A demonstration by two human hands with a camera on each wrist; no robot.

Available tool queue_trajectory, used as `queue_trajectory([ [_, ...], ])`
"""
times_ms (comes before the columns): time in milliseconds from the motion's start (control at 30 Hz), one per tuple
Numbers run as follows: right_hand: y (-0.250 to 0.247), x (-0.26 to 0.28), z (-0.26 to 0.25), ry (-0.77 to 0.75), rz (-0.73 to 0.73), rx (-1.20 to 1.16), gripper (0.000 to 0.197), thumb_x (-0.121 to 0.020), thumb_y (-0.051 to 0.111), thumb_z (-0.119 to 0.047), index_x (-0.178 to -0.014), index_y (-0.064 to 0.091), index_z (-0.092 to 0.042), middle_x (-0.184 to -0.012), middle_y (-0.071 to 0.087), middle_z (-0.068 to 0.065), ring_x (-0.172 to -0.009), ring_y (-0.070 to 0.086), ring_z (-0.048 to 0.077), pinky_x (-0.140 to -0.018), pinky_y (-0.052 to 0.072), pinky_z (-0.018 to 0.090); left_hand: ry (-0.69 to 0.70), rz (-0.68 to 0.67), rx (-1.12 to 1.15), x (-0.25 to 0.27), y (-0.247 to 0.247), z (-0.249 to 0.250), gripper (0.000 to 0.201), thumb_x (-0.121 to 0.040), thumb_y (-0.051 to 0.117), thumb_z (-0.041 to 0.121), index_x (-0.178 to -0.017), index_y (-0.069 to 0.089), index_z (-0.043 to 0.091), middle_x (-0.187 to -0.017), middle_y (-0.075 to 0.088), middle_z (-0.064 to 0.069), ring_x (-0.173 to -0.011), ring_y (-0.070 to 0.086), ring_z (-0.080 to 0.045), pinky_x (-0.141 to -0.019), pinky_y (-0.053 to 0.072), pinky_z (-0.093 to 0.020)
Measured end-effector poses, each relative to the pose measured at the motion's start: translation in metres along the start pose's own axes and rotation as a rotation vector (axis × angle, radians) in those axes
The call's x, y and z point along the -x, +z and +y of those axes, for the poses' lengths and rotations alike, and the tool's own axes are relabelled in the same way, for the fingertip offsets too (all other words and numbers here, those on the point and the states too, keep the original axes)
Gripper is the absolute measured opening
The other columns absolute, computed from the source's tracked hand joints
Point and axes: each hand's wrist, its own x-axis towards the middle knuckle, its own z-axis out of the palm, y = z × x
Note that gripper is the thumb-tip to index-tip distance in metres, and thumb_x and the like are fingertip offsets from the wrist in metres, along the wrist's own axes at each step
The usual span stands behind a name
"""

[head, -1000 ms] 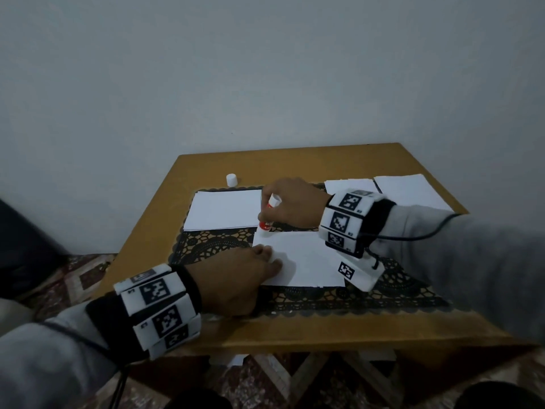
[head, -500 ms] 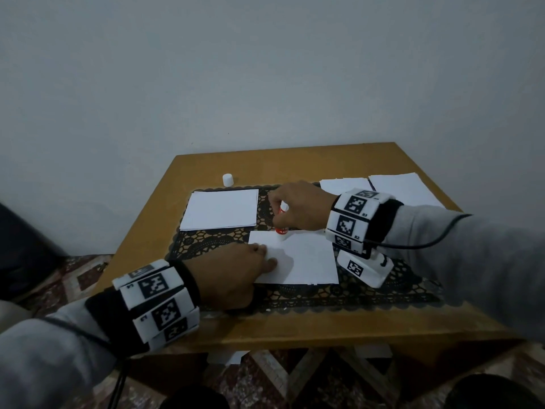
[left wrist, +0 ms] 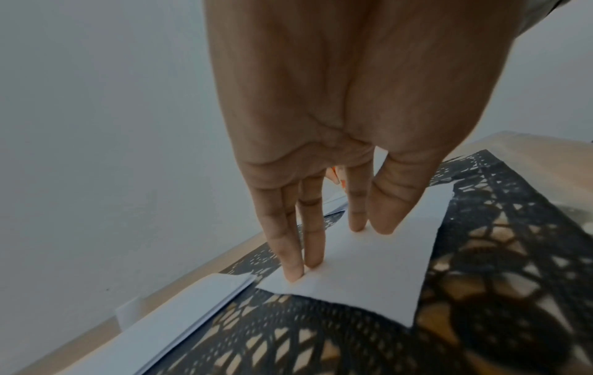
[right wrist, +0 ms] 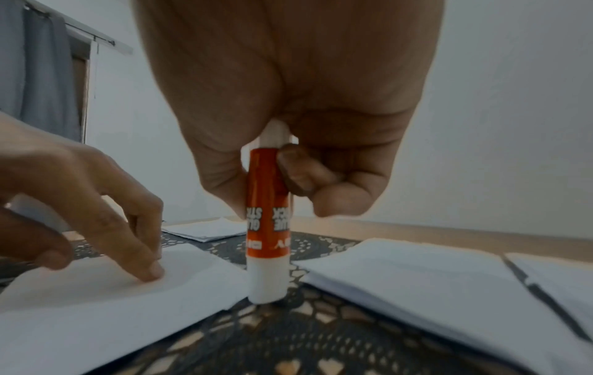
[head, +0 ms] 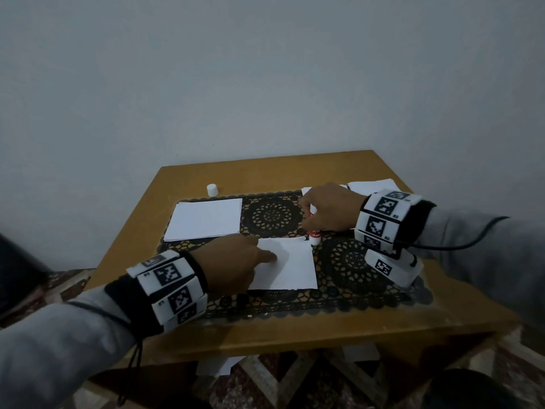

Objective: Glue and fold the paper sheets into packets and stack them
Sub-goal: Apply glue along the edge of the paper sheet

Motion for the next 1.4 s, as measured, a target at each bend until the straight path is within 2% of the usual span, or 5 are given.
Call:
queue_trajectory([
  [200,-0.010,0.005,-0.004,0.014,0.173,-0.082,0.020,-0.083,0.061,-0.033,-0.069,0.054,-0.021,-0.076,0.051,-0.009,-0.075,0.052,0.016,-0.056,0.035,0.027,0.001,-0.089,-0.156,-0.014,0.004,0.006,0.066,-0.097,0.042,0.035,-0.149,0.002,0.041,-0.130,0.036,-0.017,-0.115,0.044,-0.033,-0.087,0.048,-0.039],
  [767,0.026,0.021,-0.007,-0.032,0.078,-0.180,0.017,-0.082,0.064,-0.029,-0.074,0.060,-0.014,-0.074,0.058,-0.003,-0.065,0.052,0.012,-0.058,0.041,0.029,-0.003,-0.081,-0.163,-0.018,0.006,0.004,0.066,-0.097,0.043,0.037,-0.149,0.002,0.043,-0.132,0.035,-0.016,-0.118,0.042,-0.032,-0.090,0.048,-0.038],
  [1100,0.024,0.054,-0.015,-0.099,-0.050,-0.221,0.017,-0.080,0.066,-0.031,-0.067,0.058,-0.024,-0.077,0.064,0.003,-0.069,0.057,0.017,-0.067,0.048,0.038,0.002,-0.006,0.078,-0.031,-0.005,0.002,0.052,-0.090,0.058,0.041,-0.139,0.041,0.035,-0.126,0.043,-0.007,-0.117,0.042,-0.025,-0.096,0.041,-0.036],
  [1300,-0.006,0.057,-0.002,-0.070,-0.021,-0.357,0.021,-0.084,0.066,-0.025,-0.068,0.064,-0.011,-0.077,0.066,0.002,-0.057,0.059,0.015,-0.043,0.044,0.020,-0.105,-0.081,0.156,-0.050,-0.009,-0.008,0.079,-0.070,0.076,0.050,-0.134,0.037,0.023,-0.129,0.043,-0.005,-0.116,0.041,-0.025,-0.094,0.041,-0.038],
  [1400,-0.014,0.058,0.007,-0.040,0.015,-0.380,0.023,-0.084,0.066,-0.029,-0.066,0.064,-0.015,-0.075,0.062,-0.004,-0.067,0.063,0.028,-0.051,0.054,0.033,-0.116,-0.113,0.159,-0.053,-0.012,-0.011,0.078,-0.068,0.077,0.053,-0.128,0.040,0.022,-0.124,0.046,-0.004,-0.111,0.042,-0.022,-0.090,0.042,-0.038],
])
